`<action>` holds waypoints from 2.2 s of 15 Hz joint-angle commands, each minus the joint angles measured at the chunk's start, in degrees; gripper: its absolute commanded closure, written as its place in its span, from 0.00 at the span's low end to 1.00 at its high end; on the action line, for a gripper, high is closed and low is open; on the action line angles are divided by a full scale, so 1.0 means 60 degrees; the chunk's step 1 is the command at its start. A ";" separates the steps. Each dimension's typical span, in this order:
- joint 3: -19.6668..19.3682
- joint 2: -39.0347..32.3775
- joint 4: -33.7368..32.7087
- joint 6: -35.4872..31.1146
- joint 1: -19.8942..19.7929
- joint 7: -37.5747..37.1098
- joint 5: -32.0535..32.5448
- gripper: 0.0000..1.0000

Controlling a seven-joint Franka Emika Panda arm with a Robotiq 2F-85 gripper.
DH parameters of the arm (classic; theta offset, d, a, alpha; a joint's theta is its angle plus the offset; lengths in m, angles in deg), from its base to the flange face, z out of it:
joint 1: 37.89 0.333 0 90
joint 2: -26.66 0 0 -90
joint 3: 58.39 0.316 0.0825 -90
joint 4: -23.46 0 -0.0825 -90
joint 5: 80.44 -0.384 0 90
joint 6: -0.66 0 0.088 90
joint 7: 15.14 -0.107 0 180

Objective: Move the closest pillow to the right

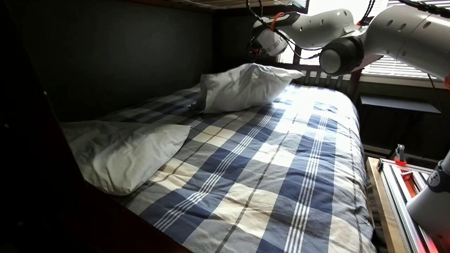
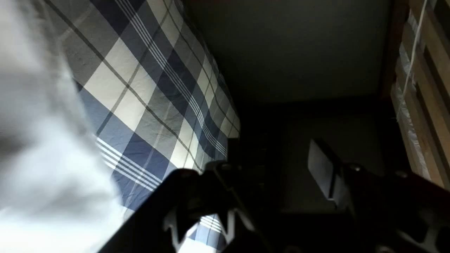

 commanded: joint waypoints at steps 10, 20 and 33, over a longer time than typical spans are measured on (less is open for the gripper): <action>0.0795 0.0145 0.0185 -0.0197 -0.0199 0.0038 0.0722 0.00; 0.0517 0.0036 0.0056 -0.0915 -0.0217 0.0177 0.1154 0.00; 0.0518 -0.0022 -0.0034 -0.0922 -0.0213 0.0198 0.1194 0.00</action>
